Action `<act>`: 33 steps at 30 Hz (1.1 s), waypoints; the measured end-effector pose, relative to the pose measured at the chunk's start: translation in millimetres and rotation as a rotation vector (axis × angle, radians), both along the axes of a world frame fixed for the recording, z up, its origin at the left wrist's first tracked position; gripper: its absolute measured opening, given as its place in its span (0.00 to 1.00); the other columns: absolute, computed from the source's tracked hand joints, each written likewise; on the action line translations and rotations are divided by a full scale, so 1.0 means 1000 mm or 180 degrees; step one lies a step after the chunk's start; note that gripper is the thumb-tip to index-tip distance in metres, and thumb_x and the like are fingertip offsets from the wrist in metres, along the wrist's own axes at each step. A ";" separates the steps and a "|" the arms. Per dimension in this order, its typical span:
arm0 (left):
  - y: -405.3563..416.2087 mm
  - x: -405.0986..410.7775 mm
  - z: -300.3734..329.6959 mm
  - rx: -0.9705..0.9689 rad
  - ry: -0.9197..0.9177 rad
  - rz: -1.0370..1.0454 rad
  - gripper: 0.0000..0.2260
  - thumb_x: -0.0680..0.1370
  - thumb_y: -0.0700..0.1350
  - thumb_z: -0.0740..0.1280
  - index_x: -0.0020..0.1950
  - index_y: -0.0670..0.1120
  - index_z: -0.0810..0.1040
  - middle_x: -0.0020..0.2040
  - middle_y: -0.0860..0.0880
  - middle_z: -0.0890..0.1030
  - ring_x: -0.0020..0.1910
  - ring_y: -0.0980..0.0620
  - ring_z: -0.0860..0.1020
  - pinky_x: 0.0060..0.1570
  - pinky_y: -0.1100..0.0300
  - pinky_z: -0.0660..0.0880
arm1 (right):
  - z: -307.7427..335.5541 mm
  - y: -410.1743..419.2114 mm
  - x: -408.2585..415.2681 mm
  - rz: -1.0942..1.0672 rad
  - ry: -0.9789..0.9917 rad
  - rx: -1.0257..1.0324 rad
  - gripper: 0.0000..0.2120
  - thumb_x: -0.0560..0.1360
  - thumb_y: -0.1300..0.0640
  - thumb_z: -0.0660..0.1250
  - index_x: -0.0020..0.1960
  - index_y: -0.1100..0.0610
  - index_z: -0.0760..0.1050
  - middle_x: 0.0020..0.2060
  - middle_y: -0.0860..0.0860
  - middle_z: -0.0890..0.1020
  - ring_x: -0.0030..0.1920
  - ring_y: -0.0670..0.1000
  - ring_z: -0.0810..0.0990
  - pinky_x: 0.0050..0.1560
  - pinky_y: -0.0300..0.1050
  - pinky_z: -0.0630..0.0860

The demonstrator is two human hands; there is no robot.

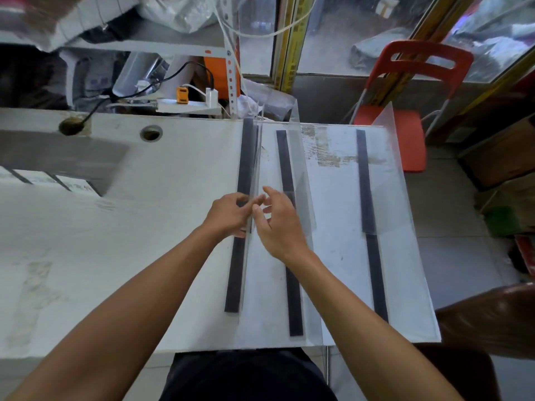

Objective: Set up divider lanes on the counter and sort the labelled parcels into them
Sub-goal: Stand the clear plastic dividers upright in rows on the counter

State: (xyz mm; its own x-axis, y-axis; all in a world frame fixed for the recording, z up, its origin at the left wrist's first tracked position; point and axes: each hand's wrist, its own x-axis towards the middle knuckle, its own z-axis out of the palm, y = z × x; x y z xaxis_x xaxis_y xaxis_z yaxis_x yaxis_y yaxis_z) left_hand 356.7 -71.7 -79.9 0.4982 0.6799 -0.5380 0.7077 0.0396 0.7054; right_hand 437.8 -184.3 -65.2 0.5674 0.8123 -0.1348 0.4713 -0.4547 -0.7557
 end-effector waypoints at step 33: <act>0.052 -0.071 -0.001 0.1370 0.0304 -0.0315 0.24 0.85 0.51 0.51 0.43 0.40 0.79 0.40 0.42 0.84 0.35 0.43 0.83 0.45 0.46 0.82 | 0.006 0.030 -0.017 -0.0199 -0.0085 -0.1178 0.21 0.83 0.60 0.59 0.76 0.58 0.64 0.55 0.58 0.80 0.53 0.58 0.78 0.50 0.47 0.72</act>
